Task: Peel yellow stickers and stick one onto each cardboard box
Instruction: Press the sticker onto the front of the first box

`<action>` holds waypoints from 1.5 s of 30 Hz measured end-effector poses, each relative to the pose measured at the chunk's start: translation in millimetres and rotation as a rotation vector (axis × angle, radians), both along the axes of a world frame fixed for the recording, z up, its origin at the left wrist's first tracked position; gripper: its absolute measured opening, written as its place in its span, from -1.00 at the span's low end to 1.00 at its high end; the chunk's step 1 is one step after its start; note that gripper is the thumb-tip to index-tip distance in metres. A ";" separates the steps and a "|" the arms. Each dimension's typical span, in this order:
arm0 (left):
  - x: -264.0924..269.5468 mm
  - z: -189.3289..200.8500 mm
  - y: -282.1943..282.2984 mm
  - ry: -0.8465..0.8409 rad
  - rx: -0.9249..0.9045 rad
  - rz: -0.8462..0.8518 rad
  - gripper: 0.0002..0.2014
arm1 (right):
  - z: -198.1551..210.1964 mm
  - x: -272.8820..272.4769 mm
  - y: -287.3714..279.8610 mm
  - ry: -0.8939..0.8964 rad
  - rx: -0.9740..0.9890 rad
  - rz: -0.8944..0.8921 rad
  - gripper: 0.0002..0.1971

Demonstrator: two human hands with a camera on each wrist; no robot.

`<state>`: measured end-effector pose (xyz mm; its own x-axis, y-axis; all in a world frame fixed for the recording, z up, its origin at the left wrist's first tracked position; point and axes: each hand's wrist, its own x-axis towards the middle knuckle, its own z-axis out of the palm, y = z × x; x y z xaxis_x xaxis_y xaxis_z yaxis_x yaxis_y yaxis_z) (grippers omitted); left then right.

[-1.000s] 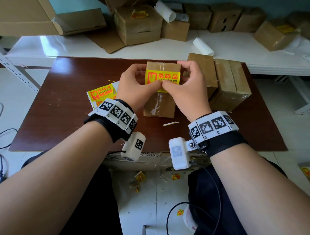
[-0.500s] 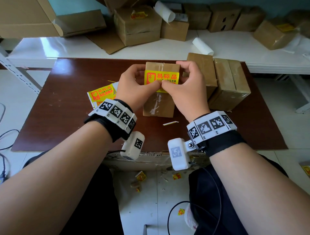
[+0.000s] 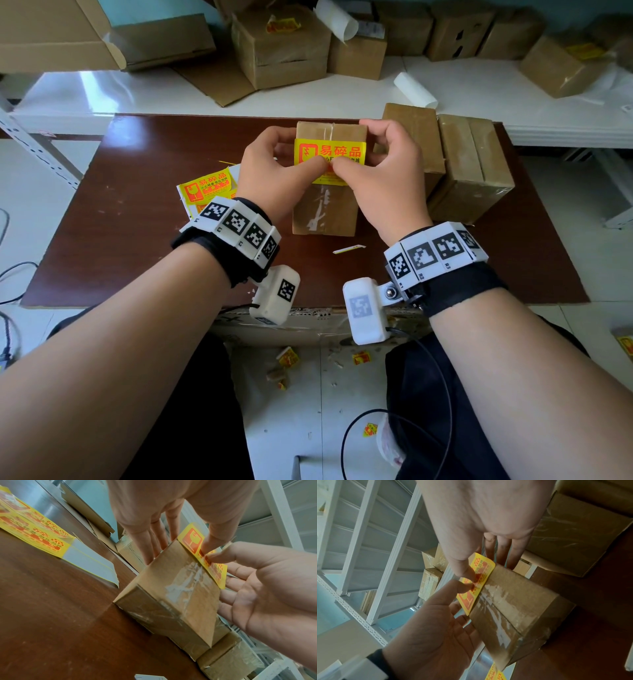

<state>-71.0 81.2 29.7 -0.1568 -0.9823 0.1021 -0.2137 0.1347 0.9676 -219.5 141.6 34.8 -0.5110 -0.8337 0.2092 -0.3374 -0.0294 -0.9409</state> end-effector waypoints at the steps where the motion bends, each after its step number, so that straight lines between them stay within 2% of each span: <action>1: -0.6 -0.3 -0.1 0.007 0.001 0.001 -0.71 | 0.0 0.0 -0.1 -0.004 0.000 0.000 -0.42; 8: 1.5 1.6 -3.9 0.072 0.085 0.005 -0.84 | -0.4 -2.4 -1.9 -0.042 -0.003 0.011 -0.46; 12: 0.9 2.6 -4.8 0.118 0.130 0.003 -0.86 | -0.7 -4.0 -2.7 -0.074 -0.039 -0.028 -0.65; 17: -2.2 4.4 -2.5 0.170 0.167 0.009 -0.82 | 0.5 -7.5 -3.5 -0.169 -0.046 -0.046 -0.71; 21: -3.9 6.5 -1.8 0.197 0.200 0.016 -0.70 | 1.2 -7.9 -3.2 -0.197 -0.046 -0.032 -0.78; 25: -3.8 7.2 3.8 0.165 0.139 -0.015 -0.78 | 0.1 -1.2 -4.5 -0.205 -0.052 0.005 -0.61; 28: -4.2 3.3 7.0 0.039 0.024 -0.040 -0.64 | -1.5 0.2 -2.6 -0.094 -0.018 0.029 -0.50; 30: -3.5 2.9 5.9 0.003 0.010 -0.041 -0.59 | -1.7 0.4 -1.3 -0.061 -0.006 0.039 -0.47; 35: -1.1 1.8 2.1 0.062 0.079 -0.059 -0.54 | -2.1 -0.4 -3.2 -0.055 0.026 0.060 -0.38; 39: -0.4 -0.1 -3.6 0.075 0.087 -0.090 -0.58 | -2.3 -2.6 -5.8 -0.073 0.041 0.072 -0.34; 43: 0.6 1.6 -3.4 0.124 0.131 -0.087 -0.46 | -1.9 -6.9 -6.1 -0.087 0.072 0.111 -0.30; 45: 0.8 3.8 -3.0 0.155 0.169 -0.078 -0.48 | -1.3 -7.3 -6.7 -0.099 0.060 0.107 -0.32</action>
<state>-70.1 78.2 33.5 -0.2284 -0.9730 -0.0342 -0.0565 -0.0218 0.9982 -226.8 134.9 33.5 -0.4339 -0.8942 0.1102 -0.2409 -0.0027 -0.9705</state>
